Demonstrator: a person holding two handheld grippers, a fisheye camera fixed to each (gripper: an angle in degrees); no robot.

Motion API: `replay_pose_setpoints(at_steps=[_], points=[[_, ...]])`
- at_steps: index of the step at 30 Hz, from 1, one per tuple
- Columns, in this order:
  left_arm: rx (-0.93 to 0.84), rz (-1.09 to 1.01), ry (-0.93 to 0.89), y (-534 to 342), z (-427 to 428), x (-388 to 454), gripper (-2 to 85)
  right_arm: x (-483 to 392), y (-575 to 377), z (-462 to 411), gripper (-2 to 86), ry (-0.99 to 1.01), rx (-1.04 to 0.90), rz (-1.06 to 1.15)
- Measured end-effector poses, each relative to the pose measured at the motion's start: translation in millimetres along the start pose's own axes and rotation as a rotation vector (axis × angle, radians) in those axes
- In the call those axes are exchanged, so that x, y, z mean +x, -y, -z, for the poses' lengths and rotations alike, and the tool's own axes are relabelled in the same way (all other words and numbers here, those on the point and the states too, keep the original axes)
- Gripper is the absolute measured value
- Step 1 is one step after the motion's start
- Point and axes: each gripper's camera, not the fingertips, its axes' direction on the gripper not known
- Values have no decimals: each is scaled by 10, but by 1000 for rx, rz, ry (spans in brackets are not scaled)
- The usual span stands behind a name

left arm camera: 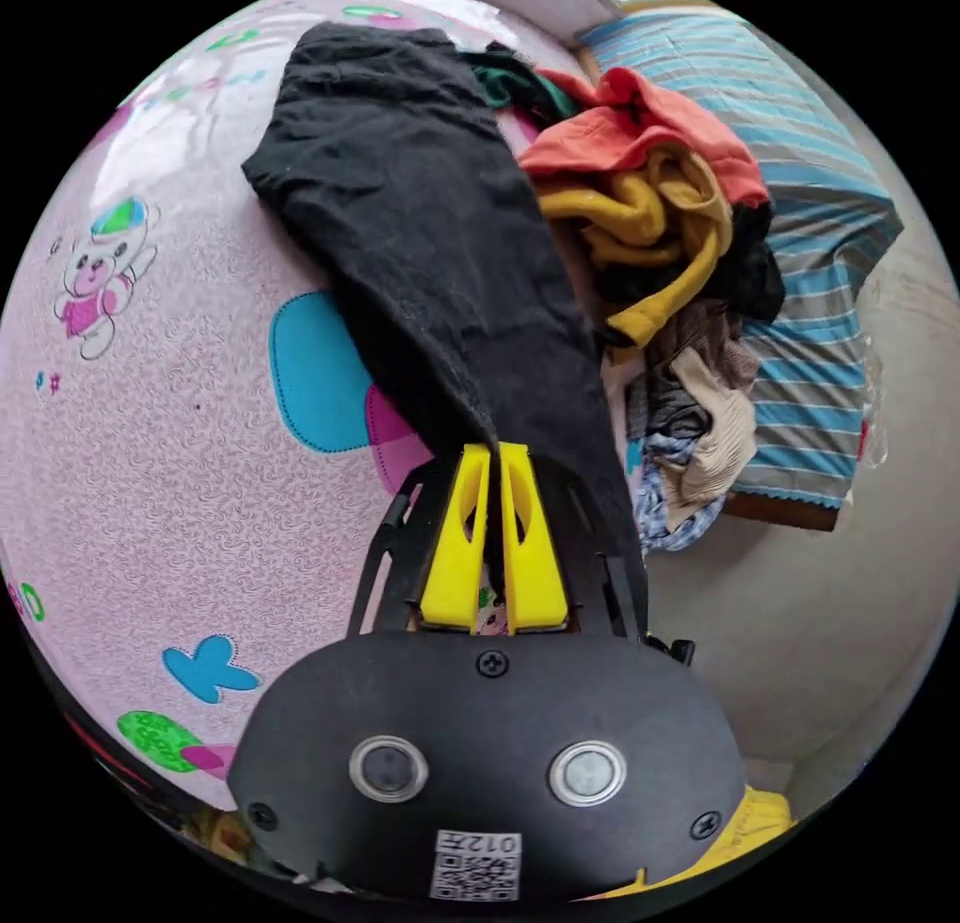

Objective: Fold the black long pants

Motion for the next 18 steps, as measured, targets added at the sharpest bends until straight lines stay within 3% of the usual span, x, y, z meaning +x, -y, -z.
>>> replay_pose_setpoints(at_steps=[2, 6, 9, 13, 18], points=[[-46, 118, -11, -27, -190, -220, 20, 317, 17, -232, 25, -100, -48, -72], [134, 140, -217, -398, -56, -378, 37, 206, -140, -372, 31, -257, -57, 118], [195, 134, -229, -827, 17, -399, 49, 72, -275, -247, 46, -372, -45, 225], [37, 95, -291, -1246, -361, -320, 73, -181, -359, -207, 85, -480, -13, 428], [36, 109, -329, -1377, -700, -190, 96, -323, -184, -764, 101, -552, -226, 654]])
